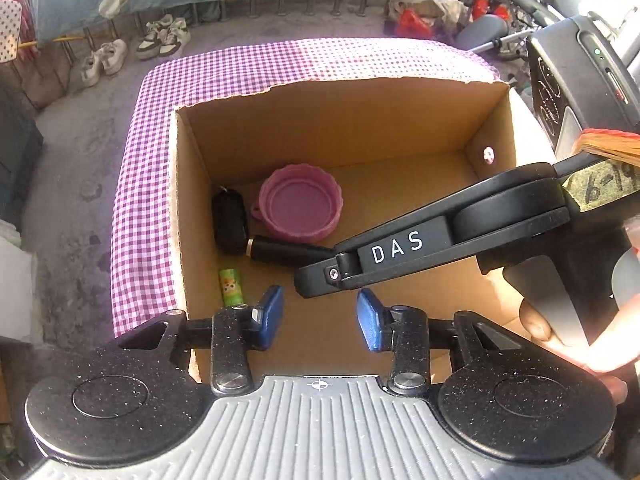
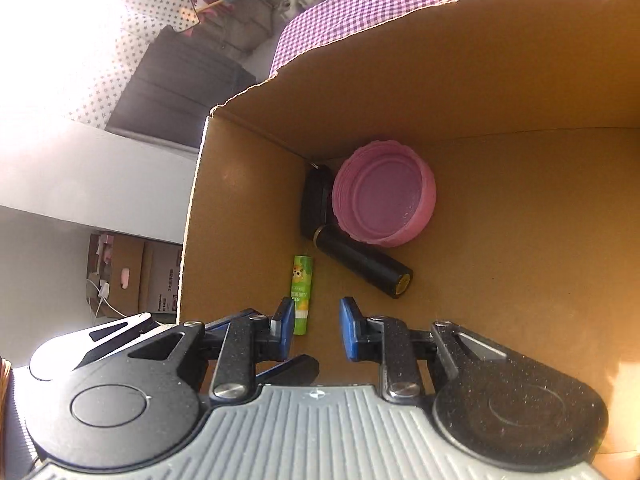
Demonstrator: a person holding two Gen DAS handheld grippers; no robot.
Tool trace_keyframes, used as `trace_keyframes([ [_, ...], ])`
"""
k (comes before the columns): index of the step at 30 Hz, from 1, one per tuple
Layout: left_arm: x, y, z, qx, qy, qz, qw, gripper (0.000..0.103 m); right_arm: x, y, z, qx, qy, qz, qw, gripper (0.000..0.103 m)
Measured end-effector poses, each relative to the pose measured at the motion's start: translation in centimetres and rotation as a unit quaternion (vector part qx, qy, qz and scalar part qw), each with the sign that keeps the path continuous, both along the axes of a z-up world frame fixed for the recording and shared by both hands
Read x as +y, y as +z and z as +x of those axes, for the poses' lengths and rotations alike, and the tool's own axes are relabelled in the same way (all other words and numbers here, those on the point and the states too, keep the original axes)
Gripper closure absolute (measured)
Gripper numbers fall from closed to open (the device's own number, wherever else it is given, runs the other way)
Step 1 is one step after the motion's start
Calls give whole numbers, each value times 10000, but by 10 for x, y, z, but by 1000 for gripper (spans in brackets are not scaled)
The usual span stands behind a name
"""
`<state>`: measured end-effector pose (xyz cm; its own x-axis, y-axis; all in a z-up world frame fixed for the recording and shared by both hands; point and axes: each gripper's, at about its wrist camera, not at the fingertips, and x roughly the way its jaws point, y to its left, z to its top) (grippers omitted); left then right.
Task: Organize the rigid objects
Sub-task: 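Move the left gripper back out to the black tape roll, then close the left gripper on the rim of the black tape roll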
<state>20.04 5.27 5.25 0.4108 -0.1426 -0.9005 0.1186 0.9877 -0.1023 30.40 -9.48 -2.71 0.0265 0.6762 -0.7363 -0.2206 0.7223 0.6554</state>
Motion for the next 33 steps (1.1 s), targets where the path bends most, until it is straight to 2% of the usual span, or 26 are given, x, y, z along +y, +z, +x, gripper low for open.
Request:
trace_keyframes([
  [5,-3,27,-25,-343,-78,-183,9992,56,-21,20,-17,-227,-115,242,9994,76],
  [11,-11,55,-70,-928,-176,-306,9951,47,-61,50,-46,-416,-354,774,9955,76],
  [13,-11,61,-85,-1106,-243,-377,9929,44,-79,62,-62,-554,-471,1061,9917,76],
  [17,-8,62,-111,-1450,-278,-494,9878,33,-114,84,-104,-913,-593,1601,9811,76],
  [20,-6,54,-133,-1622,-225,-577,9848,22,-135,94,-141,-1237,-658,1825,9732,68],
  [22,-7,44,-144,-1653,-168,-598,9843,17,-142,95,-168,-1539,-714,1830,9684,49],
  [26,-17,16,-161,-1420,-265,-550,9880,14,-143,79,-208,-1959,-939,1484,9648,49],
  [29,-26,-9,-166,-1187,-313,-391,9917,14,-134,58,-221,-1978,-1088,1291,9656,49],
  [33,-32,-37,-169,-1014,-243,-47,9945,14,-110,29,-226,-1960,-1100,780,9713,49],
])
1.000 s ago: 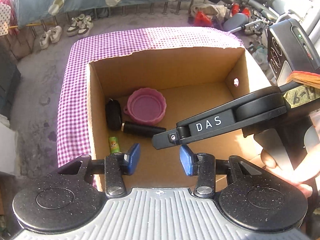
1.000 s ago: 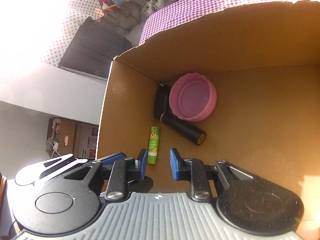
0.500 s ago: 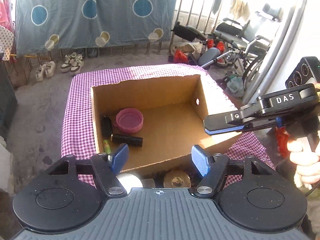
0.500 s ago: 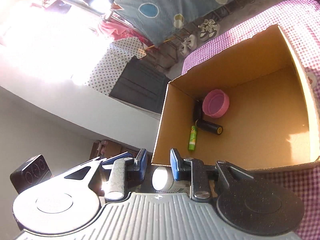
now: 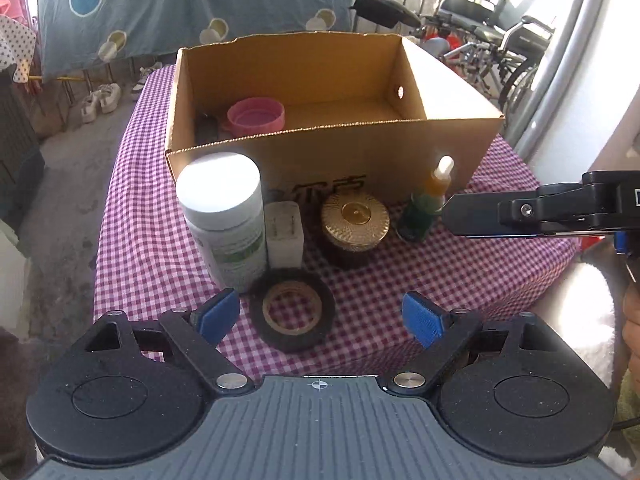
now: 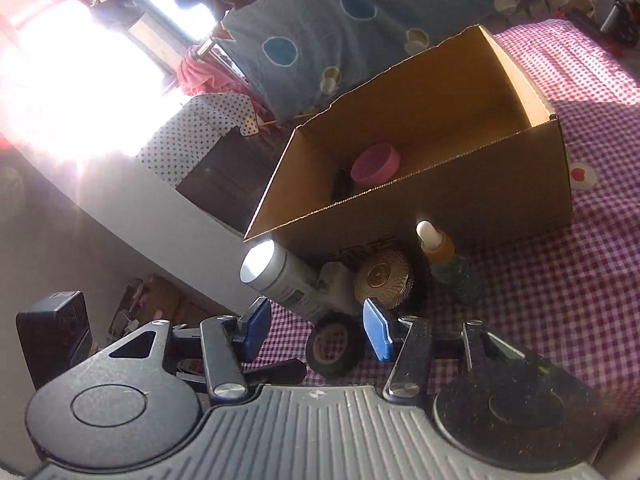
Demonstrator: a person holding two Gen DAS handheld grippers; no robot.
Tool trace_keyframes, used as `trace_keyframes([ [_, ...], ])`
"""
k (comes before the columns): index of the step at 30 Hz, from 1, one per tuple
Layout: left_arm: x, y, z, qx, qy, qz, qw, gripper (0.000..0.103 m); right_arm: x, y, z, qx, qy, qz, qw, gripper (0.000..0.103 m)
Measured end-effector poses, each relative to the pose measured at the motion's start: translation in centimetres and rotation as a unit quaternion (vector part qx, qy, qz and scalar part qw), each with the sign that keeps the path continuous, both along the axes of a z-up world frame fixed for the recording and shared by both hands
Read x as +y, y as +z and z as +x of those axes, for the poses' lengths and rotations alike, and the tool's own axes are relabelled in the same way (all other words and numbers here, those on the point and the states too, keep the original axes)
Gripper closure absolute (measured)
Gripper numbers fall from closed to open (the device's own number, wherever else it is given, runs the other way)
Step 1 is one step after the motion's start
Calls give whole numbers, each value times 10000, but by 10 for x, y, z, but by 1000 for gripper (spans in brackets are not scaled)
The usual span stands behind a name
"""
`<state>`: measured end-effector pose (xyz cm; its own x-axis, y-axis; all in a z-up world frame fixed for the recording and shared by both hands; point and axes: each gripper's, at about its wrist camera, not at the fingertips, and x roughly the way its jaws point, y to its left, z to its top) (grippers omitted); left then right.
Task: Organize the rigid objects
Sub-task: 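Close the left gripper on the rim of the black tape roll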
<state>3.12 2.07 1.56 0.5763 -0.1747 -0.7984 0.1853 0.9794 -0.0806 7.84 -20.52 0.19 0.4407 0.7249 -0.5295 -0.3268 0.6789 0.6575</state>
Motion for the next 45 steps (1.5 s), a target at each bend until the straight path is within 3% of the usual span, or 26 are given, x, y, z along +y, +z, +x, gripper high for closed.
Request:
trace_keyframes([
  [8,-14,-43,3,150,-166,811,9965,15,56,-39,13,57,409,-779,9961,56],
  [13,-15,-57,4,113,-238,1054,9941,21,73,-53,10,89,556,-1046,9929,62],
  [19,-9,-59,3,75,-230,840,9962,32,77,-65,13,184,589,-1186,9910,76],
  [26,-19,-56,-5,-19,-370,804,9961,36,66,-65,10,145,484,-1257,9908,79],
  [35,-49,-57,-15,-83,-932,826,9922,36,26,-61,-10,87,59,-1482,9889,79],
  [38,-54,-60,-16,-88,-953,952,9908,34,16,-62,-12,115,2,-1337,9910,79],
  [45,-57,-60,2,70,-861,777,9932,26,13,-62,-12,81,41,-1261,9920,80],
])
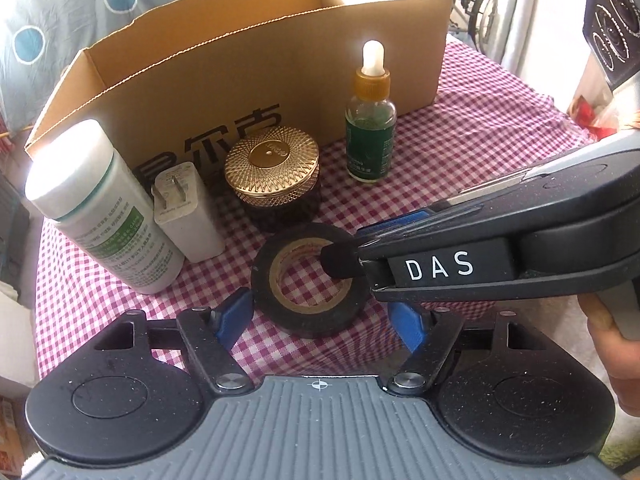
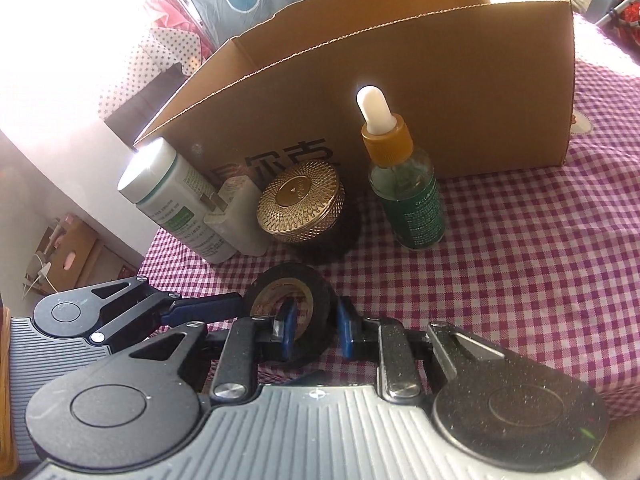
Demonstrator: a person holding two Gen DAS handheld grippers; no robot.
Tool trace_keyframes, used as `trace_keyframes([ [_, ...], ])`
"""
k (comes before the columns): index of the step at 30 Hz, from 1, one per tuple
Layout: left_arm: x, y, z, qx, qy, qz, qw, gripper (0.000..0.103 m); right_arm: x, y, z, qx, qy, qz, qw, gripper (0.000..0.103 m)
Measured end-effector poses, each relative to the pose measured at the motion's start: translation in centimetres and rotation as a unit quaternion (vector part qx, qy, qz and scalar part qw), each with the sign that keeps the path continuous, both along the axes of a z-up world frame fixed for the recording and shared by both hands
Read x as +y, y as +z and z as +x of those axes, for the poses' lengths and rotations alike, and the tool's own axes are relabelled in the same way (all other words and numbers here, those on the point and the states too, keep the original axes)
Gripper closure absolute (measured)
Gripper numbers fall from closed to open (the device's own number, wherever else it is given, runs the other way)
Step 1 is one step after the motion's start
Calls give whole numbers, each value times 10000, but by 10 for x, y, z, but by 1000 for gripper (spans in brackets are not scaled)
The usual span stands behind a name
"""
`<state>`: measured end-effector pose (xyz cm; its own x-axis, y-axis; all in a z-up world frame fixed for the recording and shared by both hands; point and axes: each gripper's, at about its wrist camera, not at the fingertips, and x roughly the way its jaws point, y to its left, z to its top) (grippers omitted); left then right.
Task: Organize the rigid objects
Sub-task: 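Close the left gripper on the rim of the black tape roll, then carry the tape roll into the box and open the left gripper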
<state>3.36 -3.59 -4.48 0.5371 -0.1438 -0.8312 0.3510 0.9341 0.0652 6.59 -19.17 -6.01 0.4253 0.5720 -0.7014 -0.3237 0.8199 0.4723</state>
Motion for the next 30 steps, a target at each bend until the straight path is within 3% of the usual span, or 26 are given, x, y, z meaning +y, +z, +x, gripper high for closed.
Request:
trace_keyframes([
  [7,-2,-1,6,12,116,-176,9998,25,-5,-2,0,12,-32,104,9999,80],
  [10,1,3,6,-89,243,-94,9996,38,-5,-1,0,-8,-29,96,9999,79],
  [20,-2,10,-2,-209,268,-155,9993,39,-1,2,-5,-7,-118,131,9998,78],
  [26,-1,35,-18,-579,279,-199,9977,39,0,25,-18,-277,-156,146,9994,78],
  [30,1,64,-32,-1028,270,-208,9941,39,2,57,-32,-738,-205,154,9969,78],
])
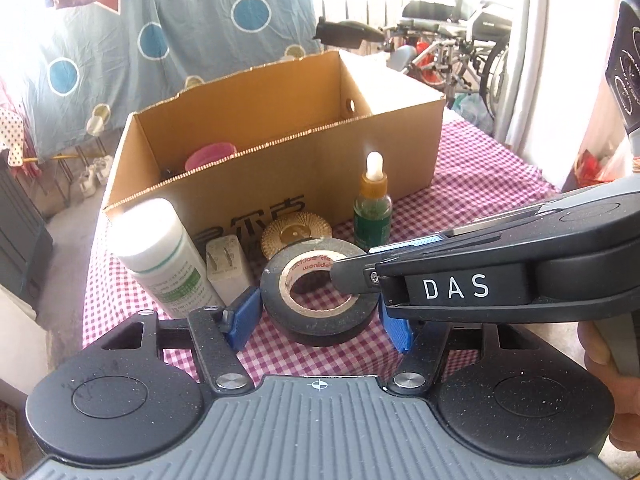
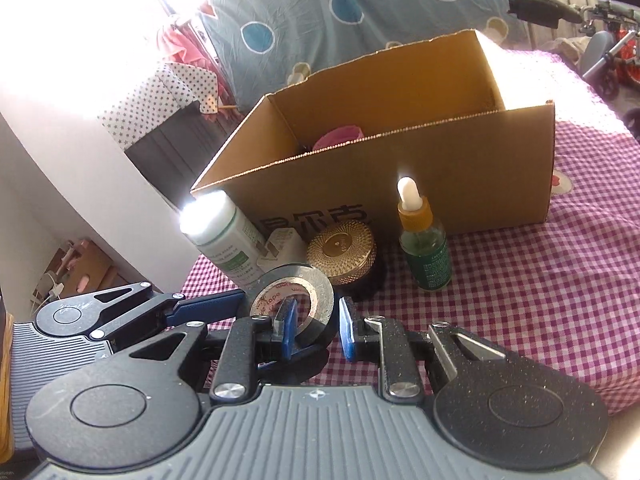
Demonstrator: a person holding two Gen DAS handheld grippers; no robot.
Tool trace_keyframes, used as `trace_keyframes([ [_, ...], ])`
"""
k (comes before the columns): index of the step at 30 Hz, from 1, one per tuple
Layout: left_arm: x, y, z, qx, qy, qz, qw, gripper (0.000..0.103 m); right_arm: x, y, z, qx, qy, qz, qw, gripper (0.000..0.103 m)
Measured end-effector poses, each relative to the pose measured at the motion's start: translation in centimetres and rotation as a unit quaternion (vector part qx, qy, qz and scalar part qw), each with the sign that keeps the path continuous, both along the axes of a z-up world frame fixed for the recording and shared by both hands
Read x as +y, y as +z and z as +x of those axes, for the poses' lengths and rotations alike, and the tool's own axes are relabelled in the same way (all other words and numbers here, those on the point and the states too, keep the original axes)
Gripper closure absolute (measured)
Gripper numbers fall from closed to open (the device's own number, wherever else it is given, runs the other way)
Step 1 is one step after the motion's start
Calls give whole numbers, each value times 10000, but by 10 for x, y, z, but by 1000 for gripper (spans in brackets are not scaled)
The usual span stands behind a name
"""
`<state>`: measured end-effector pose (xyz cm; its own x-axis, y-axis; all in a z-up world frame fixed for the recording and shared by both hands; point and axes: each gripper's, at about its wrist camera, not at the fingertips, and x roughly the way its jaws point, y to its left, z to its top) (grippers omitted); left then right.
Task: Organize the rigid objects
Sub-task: 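Carry the tape roll into the box and open the left gripper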
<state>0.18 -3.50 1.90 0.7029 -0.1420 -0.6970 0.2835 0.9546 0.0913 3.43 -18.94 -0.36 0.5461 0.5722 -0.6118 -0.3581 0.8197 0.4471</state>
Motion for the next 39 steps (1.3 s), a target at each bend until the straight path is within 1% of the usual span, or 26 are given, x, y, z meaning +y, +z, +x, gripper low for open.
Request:
trace_keyframes([
  [6,8,44,-5,-584,51,-159,9982,39,3,49,-8,-724,-65,104,9973,78],
  [11,17,79,17,-854,135,-439,9953,39,7,88,9,-1325,21,35,9912,78],
  [13,16,90,31,-945,140,-443,9944,39,6,100,24,-1414,90,54,9899,78],
  [16,16,98,53,-945,188,-476,9942,39,11,115,51,-1362,209,78,9904,78],
  [18,15,99,69,-859,197,-446,9951,39,14,121,72,-1216,306,47,9921,78],
  [20,13,97,85,-681,223,-425,9965,39,19,121,97,-912,418,45,9949,78],
  [23,14,90,115,-225,196,-378,9988,39,26,111,135,-339,539,50,9980,78],
  [27,14,76,154,479,122,-276,9984,40,32,83,186,480,643,-32,9968,78],
  [28,13,71,163,686,133,-245,9973,40,34,74,199,670,710,-83,9952,78],
  [31,12,56,187,1136,86,-160,9934,40,39,45,236,1348,748,-73,9880,78],
  [33,13,46,200,1411,75,-131,9899,41,43,28,252,1663,767,-135,9830,78],
  [34,15,40,206,1566,94,-130,9875,42,47,20,260,1790,797,-186,9804,78],
  [39,23,17,229,2066,77,-137,9783,42,61,-11,285,2137,862,-461,9720,79],
])
